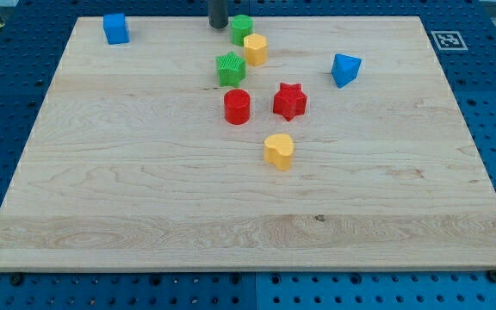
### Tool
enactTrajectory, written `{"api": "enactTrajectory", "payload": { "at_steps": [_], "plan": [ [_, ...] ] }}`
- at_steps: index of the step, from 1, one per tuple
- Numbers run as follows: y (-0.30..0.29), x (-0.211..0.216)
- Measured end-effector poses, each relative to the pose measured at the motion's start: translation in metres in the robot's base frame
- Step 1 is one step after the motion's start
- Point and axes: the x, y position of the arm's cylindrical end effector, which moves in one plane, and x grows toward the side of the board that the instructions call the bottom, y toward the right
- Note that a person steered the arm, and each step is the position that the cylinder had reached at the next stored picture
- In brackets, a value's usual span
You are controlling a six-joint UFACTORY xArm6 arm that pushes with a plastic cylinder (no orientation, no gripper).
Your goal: Place the green circle diagonal to the blue triangle
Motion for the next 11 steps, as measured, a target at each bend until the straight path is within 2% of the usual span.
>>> {"api": "enactTrajectory", "payload": {
  "at_steps": [4,5,7,9,11],
  "plan": [
    [0.007,0.016],
    [0.026,0.018],
    [0.069,0.048],
    [0.13,0.061],
    [0.14,0.121]
  ]
}}
